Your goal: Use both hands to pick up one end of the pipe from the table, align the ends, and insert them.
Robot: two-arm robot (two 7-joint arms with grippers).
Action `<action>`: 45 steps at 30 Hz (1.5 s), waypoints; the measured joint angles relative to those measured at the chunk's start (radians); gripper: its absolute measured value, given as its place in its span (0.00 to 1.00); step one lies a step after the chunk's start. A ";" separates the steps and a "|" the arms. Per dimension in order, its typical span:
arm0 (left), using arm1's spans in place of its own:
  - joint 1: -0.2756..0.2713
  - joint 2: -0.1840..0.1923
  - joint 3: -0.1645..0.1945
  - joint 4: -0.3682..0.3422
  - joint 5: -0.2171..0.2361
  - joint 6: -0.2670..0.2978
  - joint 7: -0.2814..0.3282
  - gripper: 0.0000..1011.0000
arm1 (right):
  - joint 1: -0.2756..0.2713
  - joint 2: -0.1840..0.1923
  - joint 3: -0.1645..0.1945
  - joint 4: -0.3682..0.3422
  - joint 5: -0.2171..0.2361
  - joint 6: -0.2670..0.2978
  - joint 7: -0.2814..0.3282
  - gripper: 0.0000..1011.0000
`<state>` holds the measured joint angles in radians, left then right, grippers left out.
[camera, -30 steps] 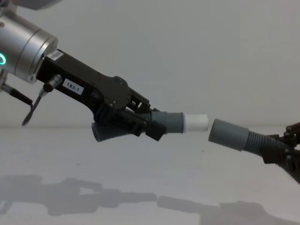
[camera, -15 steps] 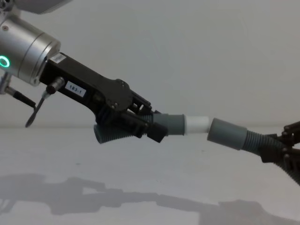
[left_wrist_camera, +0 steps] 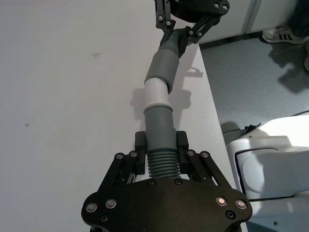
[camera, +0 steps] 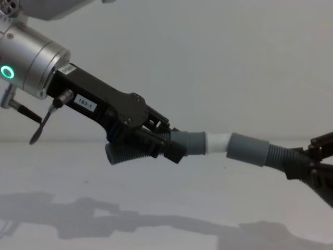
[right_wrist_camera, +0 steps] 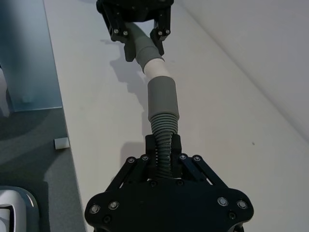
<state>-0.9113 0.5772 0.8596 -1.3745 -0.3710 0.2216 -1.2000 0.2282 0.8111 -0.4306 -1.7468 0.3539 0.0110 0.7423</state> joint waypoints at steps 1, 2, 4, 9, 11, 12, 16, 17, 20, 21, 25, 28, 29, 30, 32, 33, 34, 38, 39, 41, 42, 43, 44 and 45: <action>-0.001 0.000 0.001 0.001 0.000 0.000 -0.002 0.33 | 0.003 0.000 -0.002 0.000 0.001 0.000 0.001 0.14; -0.003 -0.002 0.005 0.004 -0.002 -0.001 -0.006 0.33 | 0.004 0.000 -0.002 0.000 0.003 0.000 0.001 0.14; -0.005 -0.002 0.007 0.007 -0.003 -0.002 -0.009 0.33 | 0.007 0.000 -0.005 0.000 0.005 0.001 0.004 0.14; -0.011 -0.001 0.015 0.012 -0.006 -0.005 -0.019 0.33 | 0.012 0.001 -0.010 -0.001 0.010 0.002 0.006 0.14; -0.013 -0.001 0.017 0.013 -0.007 -0.005 -0.021 0.33 | 0.014 0.001 -0.011 -0.001 0.011 0.002 0.007 0.14; -0.013 0.000 0.018 0.013 -0.008 -0.005 -0.022 0.33 | 0.016 0.001 -0.013 -0.001 0.013 0.002 0.007 0.14; -0.017 0.003 0.022 0.013 -0.010 -0.007 -0.026 0.33 | 0.020 0.003 -0.018 -0.003 0.016 0.001 0.013 0.14; -0.018 0.004 0.022 0.013 -0.010 -0.007 -0.026 0.33 | 0.022 0.004 -0.020 -0.003 0.016 0.000 0.016 0.14; -0.019 0.006 0.025 0.010 -0.011 -0.008 -0.026 0.33 | 0.027 0.006 -0.025 -0.004 0.018 -0.002 0.022 0.14; -0.020 0.008 0.025 0.008 -0.012 -0.008 -0.026 0.33 | 0.028 0.007 -0.026 -0.004 0.018 -0.003 0.024 0.14; -0.020 0.011 0.027 0.003 -0.013 -0.008 -0.025 0.33 | 0.039 0.012 -0.036 -0.005 0.019 -0.009 0.042 0.14; -0.020 0.013 0.028 -0.001 -0.015 -0.008 -0.022 0.33 | 0.047 0.016 -0.043 -0.005 0.020 -0.011 0.056 0.14; -0.020 0.014 0.029 -0.004 -0.016 -0.008 -0.020 0.33 | 0.048 0.017 -0.044 -0.005 0.020 -0.012 0.061 0.14; -0.020 0.015 0.029 -0.005 -0.016 -0.008 -0.019 0.33 | 0.050 0.018 -0.046 -0.006 0.020 -0.012 0.063 0.14; -0.020 0.017 0.030 -0.009 -0.018 -0.008 -0.016 0.33 | 0.057 0.022 -0.052 -0.007 0.021 -0.012 0.074 0.14; -0.019 0.017 0.031 -0.010 -0.018 -0.008 -0.015 0.33 | 0.060 0.023 -0.054 -0.008 0.022 -0.012 0.079 0.14; -0.019 0.017 0.031 -0.012 -0.019 -0.007 -0.014 0.33 | 0.060 0.023 -0.054 -0.008 0.022 -0.012 0.079 0.14; -0.017 0.019 0.034 -0.017 -0.022 -0.005 -0.008 0.33 | 0.069 0.028 -0.062 -0.009 0.023 -0.013 0.093 0.14; -0.017 0.019 0.034 -0.018 -0.023 -0.005 -0.008 0.33 | 0.070 0.029 -0.063 -0.009 0.023 -0.012 0.095 0.14; -0.017 0.019 0.034 -0.019 -0.024 -0.004 -0.006 0.33 | 0.073 0.030 -0.065 -0.010 0.023 -0.012 0.100 0.14; -0.017 0.019 0.035 -0.021 -0.024 -0.003 -0.005 0.33 | 0.073 0.031 -0.066 -0.010 0.024 -0.012 0.101 0.14; -0.016 0.019 0.035 -0.022 -0.025 -0.003 -0.004 0.33 | 0.075 0.032 -0.067 -0.011 0.024 -0.012 0.103 0.13; -0.016 0.019 0.035 -0.022 -0.025 -0.003 -0.004 0.33 | 0.076 0.032 -0.068 -0.011 0.024 -0.012 0.105 0.13; -0.016 0.020 0.035 -0.023 -0.025 -0.002 -0.003 0.33 | 0.076 0.032 -0.069 -0.011 0.024 -0.012 0.106 0.13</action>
<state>-0.9274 0.5969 0.8949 -1.3975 -0.3962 0.2195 -1.2034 0.3046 0.8432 -0.4996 -1.7578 0.3781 -0.0011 0.8485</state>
